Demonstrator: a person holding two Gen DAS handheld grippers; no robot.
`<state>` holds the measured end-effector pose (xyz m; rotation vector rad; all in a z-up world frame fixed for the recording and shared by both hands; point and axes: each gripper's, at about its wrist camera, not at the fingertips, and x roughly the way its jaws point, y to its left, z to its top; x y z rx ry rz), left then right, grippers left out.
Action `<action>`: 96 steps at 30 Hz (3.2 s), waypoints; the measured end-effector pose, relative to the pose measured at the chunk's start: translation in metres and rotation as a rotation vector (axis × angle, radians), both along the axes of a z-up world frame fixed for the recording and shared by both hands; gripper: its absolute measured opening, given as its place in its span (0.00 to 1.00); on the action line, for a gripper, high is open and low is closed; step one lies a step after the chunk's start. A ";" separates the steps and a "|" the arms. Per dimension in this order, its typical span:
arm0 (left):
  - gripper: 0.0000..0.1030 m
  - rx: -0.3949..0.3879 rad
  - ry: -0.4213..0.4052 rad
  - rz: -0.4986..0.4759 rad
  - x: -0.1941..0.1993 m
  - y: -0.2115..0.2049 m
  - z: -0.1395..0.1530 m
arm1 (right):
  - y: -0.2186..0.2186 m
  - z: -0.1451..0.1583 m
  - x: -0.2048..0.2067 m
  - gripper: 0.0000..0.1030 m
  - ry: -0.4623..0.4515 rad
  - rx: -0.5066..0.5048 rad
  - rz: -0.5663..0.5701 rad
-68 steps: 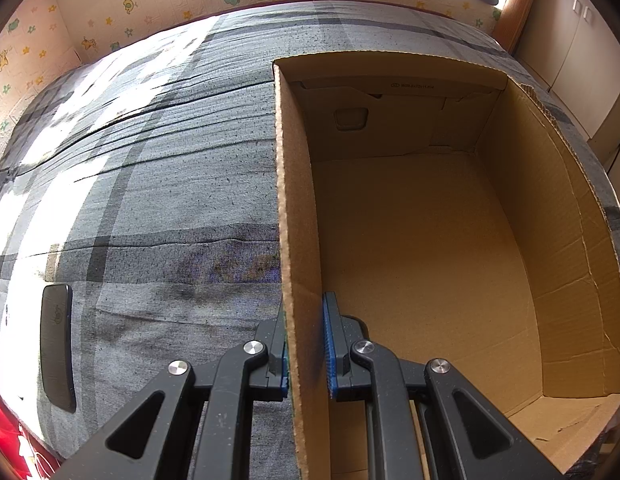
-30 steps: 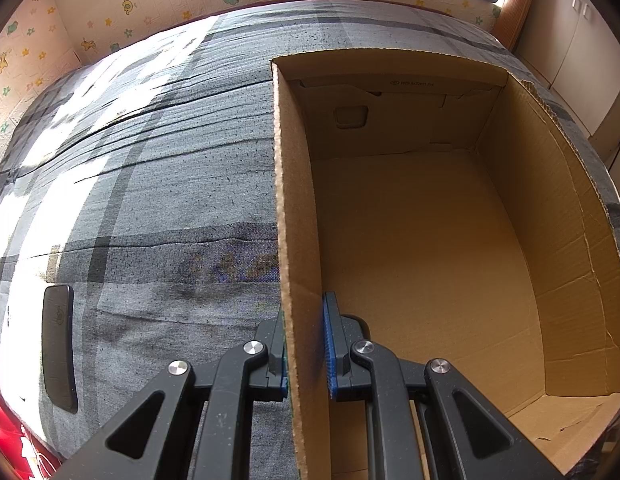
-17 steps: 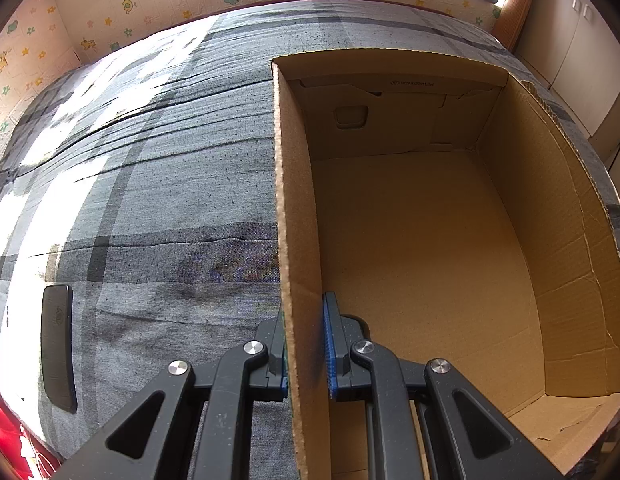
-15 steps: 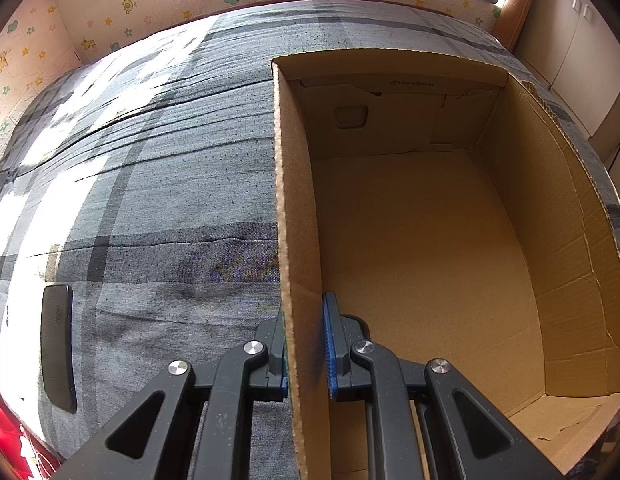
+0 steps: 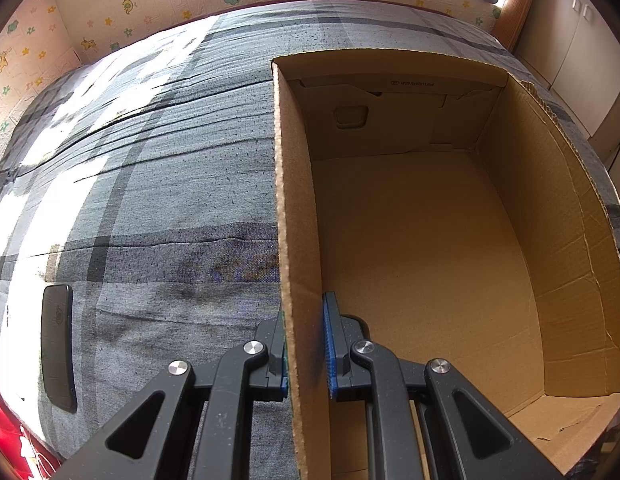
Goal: Organize rigid objects
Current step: 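Grasp the small white charger cube with the right gripper and lift it, then carry the white charger into the box and open the right gripper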
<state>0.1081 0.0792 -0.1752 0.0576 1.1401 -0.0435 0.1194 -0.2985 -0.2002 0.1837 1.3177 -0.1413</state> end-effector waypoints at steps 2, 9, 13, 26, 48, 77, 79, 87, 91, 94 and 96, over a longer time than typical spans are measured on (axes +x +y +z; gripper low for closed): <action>0.13 0.000 0.000 0.000 0.000 0.000 0.000 | 0.004 0.011 0.001 0.46 -0.015 -0.008 0.010; 0.13 0.000 0.000 0.000 0.000 0.000 0.000 | 0.023 0.044 0.002 0.46 -0.073 -0.017 0.063; 0.13 0.000 0.000 0.000 0.000 0.000 0.000 | 0.035 0.060 0.002 0.46 -0.106 -0.017 0.096; 0.13 -0.001 0.000 -0.001 0.000 0.001 0.000 | 0.084 0.105 0.010 0.46 -0.192 0.000 0.213; 0.13 -0.005 0.002 -0.001 0.000 0.000 -0.002 | 0.197 0.106 0.020 0.46 -0.199 0.021 0.427; 0.13 -0.009 0.003 -0.002 0.001 0.003 -0.002 | 0.288 0.010 0.047 0.47 -0.018 -0.045 0.551; 0.14 -0.009 0.003 -0.002 0.001 0.003 -0.001 | 0.290 0.003 0.049 0.47 -0.006 -0.052 0.551; 0.13 -0.003 0.001 -0.003 0.001 0.002 -0.001 | 0.290 -0.023 0.054 0.47 0.053 -0.042 0.525; 0.13 -0.003 0.002 -0.003 0.001 0.001 0.000 | 0.289 -0.025 0.061 0.47 0.063 -0.043 0.524; 0.13 0.001 0.001 -0.004 0.001 0.001 0.000 | 0.290 -0.026 0.065 0.47 0.061 -0.045 0.527; 0.13 0.000 0.001 -0.003 0.001 0.001 0.000 | 0.292 -0.026 0.063 0.47 0.065 -0.042 0.528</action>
